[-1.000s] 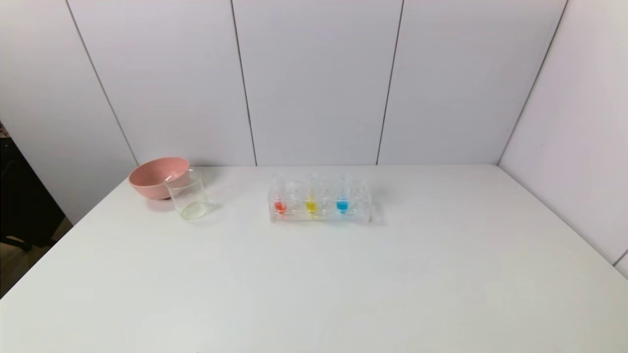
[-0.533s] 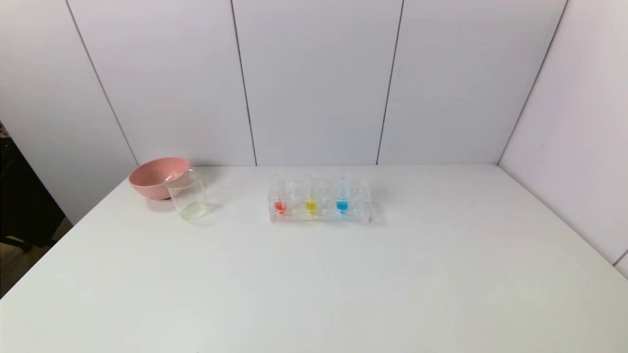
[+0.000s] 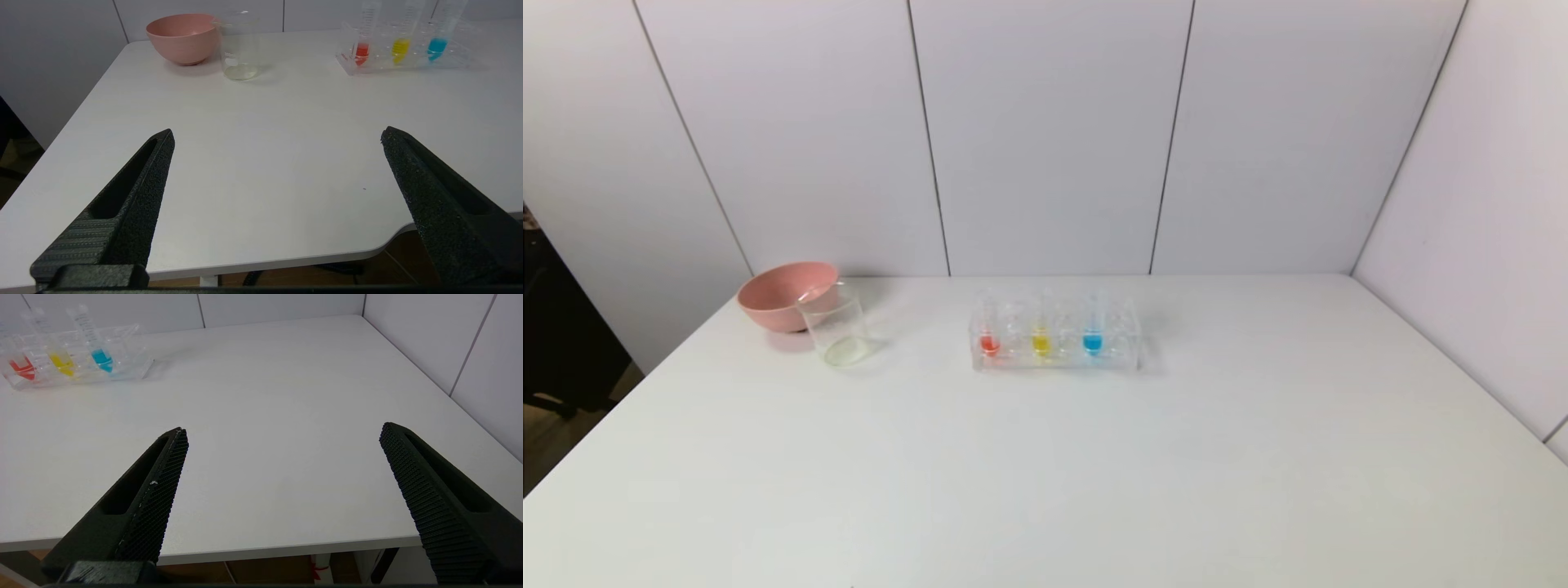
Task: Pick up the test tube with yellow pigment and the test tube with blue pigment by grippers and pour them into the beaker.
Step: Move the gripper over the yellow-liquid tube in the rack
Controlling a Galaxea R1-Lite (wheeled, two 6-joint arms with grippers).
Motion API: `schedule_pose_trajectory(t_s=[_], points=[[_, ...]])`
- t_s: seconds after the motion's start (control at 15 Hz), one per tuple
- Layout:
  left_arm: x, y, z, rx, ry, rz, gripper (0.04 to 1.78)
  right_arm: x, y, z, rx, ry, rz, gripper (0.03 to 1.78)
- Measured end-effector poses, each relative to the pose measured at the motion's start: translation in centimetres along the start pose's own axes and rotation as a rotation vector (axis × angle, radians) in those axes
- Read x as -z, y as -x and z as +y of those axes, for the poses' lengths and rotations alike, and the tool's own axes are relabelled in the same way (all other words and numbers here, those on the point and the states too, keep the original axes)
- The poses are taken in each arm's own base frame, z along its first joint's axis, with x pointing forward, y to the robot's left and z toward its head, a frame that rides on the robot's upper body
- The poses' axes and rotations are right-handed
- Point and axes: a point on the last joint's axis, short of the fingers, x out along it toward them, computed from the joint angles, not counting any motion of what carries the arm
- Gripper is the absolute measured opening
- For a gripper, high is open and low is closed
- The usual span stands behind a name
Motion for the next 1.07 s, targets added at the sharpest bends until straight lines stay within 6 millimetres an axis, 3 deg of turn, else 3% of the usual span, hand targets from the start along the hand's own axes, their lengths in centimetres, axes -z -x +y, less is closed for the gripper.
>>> schedule_pose_trajectory(t_s=[0.27, 0.4, 0.6, 0.8, 1.07], points=[[-5.6, -2.9, 0.0, 0.081, 0.078, 0.034, 1.76, 0.0, 0.0, 0.0, 0.000, 0.000, 0.000, 1.71], [-8.5, -6.3, 0.2, 0.117, 0.139, 0.056, 1.76, 0.0, 0.0, 0.0, 0.000, 0.000, 0.000, 1.71], [-11.2, -12.3, 0.2, 0.168, 0.181, 0.076, 1.76, 0.0, 0.0, 0.0, 0.000, 0.000, 0.000, 1.71], [-12.0, -18.5, -1.4, 0.207, 0.193, 0.095, 1.76, 0.0, 0.0, 0.0, 0.000, 0.000, 0.000, 1.71], [-9.6, -25.8, -5.9, 0.236, 0.189, 0.107, 1.76, 0.0, 0.0, 0.0, 0.000, 0.000, 0.000, 1.71]])
